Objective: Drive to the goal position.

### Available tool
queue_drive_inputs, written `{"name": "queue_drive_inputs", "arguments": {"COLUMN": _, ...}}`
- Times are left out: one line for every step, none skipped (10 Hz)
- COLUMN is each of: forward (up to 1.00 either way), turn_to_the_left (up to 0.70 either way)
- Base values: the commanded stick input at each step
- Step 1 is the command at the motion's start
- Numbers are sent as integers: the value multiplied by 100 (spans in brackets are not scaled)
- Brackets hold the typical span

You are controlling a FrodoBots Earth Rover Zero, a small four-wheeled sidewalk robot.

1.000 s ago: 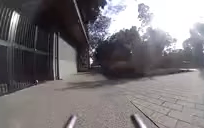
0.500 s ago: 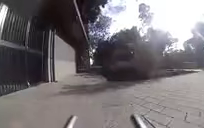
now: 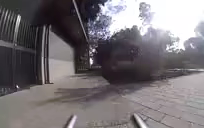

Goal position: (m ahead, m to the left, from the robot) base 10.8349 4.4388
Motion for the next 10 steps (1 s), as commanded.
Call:
{"name": "queue_drive_inputs", "arguments": {"forward": 100, "turn_to_the_left": 0}}
{"name": "queue_drive_inputs", "arguments": {"forward": 100, "turn_to_the_left": 0}}
{"name": "queue_drive_inputs", "arguments": {"forward": 100, "turn_to_the_left": 0}}
{"name": "queue_drive_inputs", "arguments": {"forward": 100, "turn_to_the_left": 0}}
{"name": "queue_drive_inputs", "arguments": {"forward": 100, "turn_to_the_left": 0}}
{"name": "queue_drive_inputs", "arguments": {"forward": 100, "turn_to_the_left": 0}}
{"name": "queue_drive_inputs", "arguments": {"forward": 100, "turn_to_the_left": 0}}
{"name": "queue_drive_inputs", "arguments": {"forward": 100, "turn_to_the_left": 0}}
{"name": "queue_drive_inputs", "arguments": {"forward": 100, "turn_to_the_left": 0}}
{"name": "queue_drive_inputs", "arguments": {"forward": 100, "turn_to_the_left": 0}}
